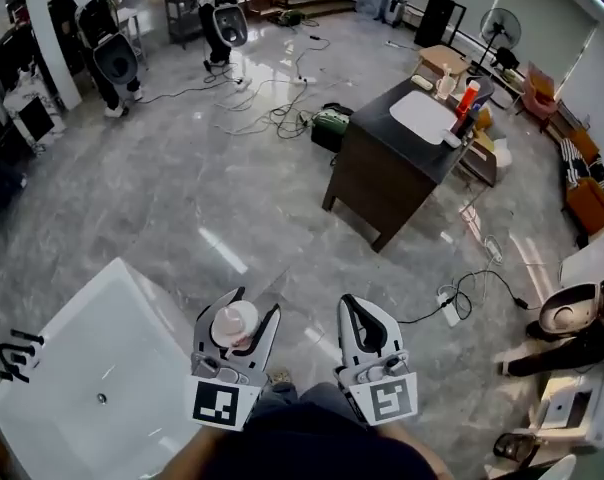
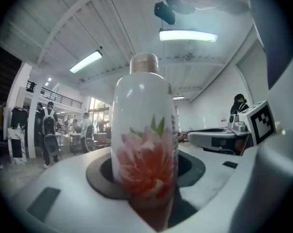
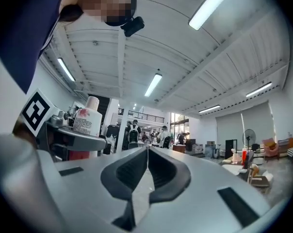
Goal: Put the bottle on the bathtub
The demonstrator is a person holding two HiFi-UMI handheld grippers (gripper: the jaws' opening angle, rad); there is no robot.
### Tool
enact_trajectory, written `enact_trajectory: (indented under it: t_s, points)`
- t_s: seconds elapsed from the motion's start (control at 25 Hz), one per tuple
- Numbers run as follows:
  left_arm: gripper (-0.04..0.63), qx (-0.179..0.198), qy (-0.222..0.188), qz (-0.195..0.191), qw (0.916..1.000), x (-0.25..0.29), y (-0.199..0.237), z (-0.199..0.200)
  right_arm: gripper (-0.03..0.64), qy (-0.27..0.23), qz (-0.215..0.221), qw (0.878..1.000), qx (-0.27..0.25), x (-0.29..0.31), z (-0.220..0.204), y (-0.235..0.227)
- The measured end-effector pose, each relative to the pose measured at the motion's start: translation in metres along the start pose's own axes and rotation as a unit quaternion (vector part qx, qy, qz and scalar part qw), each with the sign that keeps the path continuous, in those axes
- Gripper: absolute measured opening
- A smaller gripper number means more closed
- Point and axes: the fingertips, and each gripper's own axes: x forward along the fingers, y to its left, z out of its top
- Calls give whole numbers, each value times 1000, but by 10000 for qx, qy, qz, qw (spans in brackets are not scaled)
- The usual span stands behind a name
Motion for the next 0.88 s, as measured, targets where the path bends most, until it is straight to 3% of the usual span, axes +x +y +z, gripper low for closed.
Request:
enact_trajectory:
  t_s: [0.2, 0.4, 0.6, 0.88]
  points:
    - [225, -56, -44, 836, 9965, -5, 56, 6, 26, -137, 915, 9957, 96, 65, 1, 31]
    - [225, -86, 32, 1700, 9854, -11, 123, 1, 26, -411, 1937, 9800, 214, 142, 5, 77]
    - [225, -83, -1, 2542, 9671, 0, 190, -2, 26, -372, 2707, 9614, 311, 227, -6, 98]
    - [225, 39, -120, 3406, 9401, 25, 272, 22, 26, -638, 3542, 9325, 298, 338, 8, 115]
